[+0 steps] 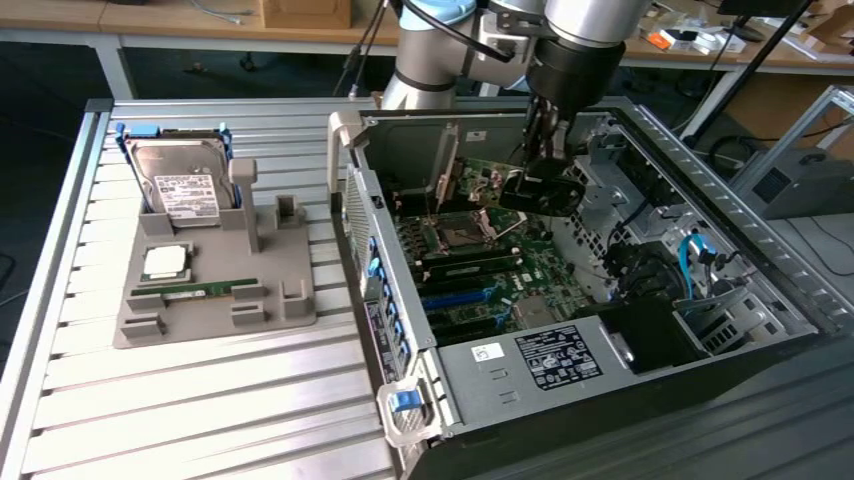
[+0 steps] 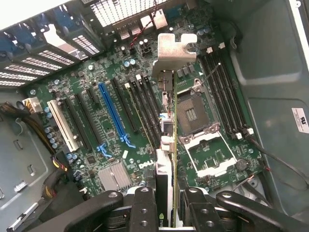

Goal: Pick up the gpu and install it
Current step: 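Insert the gpu into the slot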

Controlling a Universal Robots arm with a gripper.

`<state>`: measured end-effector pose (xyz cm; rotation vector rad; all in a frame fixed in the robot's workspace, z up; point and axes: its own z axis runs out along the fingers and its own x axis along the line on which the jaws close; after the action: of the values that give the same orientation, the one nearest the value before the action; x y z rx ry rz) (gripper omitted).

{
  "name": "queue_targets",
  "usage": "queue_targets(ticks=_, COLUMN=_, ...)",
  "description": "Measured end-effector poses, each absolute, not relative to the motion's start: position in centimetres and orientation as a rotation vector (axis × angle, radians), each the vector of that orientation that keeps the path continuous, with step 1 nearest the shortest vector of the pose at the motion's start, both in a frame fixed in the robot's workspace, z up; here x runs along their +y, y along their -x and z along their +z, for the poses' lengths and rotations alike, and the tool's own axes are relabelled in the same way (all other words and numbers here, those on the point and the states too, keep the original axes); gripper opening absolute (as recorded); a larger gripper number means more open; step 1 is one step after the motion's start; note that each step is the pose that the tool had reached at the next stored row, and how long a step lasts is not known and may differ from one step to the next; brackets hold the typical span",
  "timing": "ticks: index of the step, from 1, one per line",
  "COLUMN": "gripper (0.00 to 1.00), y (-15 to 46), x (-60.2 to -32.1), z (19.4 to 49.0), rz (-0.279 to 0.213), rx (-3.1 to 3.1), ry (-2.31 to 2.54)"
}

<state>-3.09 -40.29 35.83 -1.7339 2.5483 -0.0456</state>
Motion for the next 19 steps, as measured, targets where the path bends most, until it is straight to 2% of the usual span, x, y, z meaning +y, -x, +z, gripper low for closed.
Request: queue_targets(ticks=19, gripper=0.27, y=3.09, x=-40.29, z=35.82, rz=-0.042, rx=2.469, ry=1.843)
